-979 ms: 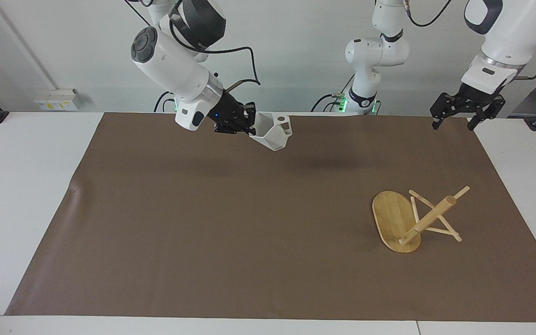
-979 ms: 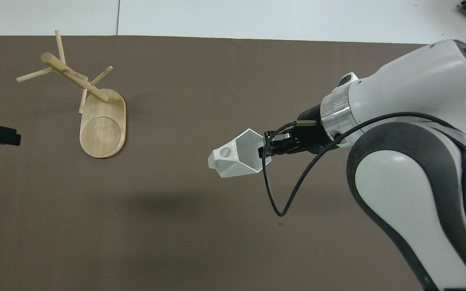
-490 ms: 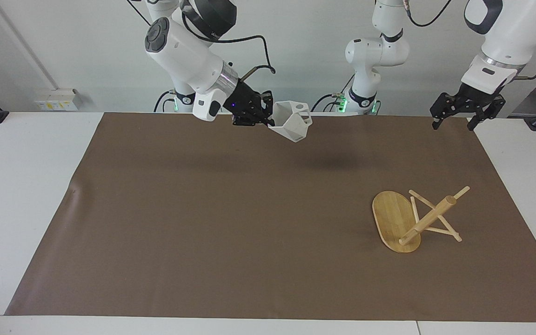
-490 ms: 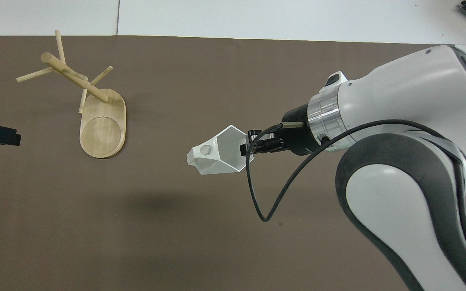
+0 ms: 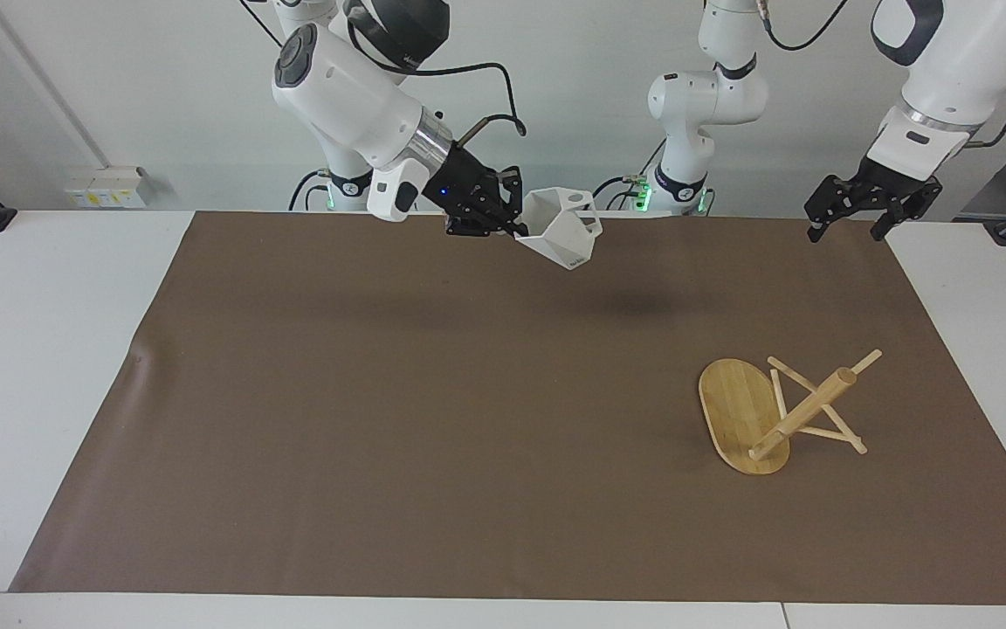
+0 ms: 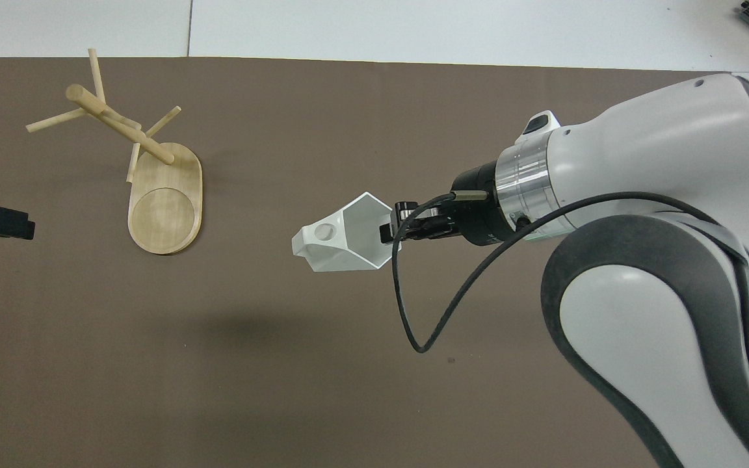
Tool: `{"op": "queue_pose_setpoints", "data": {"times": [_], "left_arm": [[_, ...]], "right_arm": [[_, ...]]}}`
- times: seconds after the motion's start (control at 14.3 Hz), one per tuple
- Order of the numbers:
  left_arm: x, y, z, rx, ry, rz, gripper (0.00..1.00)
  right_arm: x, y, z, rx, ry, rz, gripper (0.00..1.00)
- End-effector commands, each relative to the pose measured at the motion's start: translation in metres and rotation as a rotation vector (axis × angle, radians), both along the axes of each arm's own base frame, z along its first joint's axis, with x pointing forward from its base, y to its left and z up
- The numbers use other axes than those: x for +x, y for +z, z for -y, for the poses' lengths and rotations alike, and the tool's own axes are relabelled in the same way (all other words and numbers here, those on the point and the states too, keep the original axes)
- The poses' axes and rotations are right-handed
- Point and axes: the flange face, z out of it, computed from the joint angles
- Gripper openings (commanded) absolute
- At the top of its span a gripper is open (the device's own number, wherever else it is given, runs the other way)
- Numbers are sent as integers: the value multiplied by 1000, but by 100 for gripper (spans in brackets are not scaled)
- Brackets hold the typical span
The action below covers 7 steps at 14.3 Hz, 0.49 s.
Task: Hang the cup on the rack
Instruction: 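Lift the cup and carry it toward the middle with the right gripper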
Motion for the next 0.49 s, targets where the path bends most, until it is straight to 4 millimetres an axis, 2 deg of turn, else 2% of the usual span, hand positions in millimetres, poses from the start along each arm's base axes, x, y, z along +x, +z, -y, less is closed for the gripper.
{"op": "queue_pose_setpoints", "data": {"times": [0.0, 0.14, 0.28, 0.42], "left_arm": [[-36, -21, 10, -67, 199, -99, 100], [-55, -32, 21, -95, 324, -172, 100], [-54, -30, 26, -178, 458, -195, 100], [-59, -33, 33, -251, 680, -272, 100]], "right_arm": [[-10, -4, -17, 25, -48, -13, 0], [-11, -7, -19, 22, -47, -14, 0], [-12, -8, -20, 19, -39, -21, 0], [-13, -9, -20, 17, -34, -26, 0]]}}
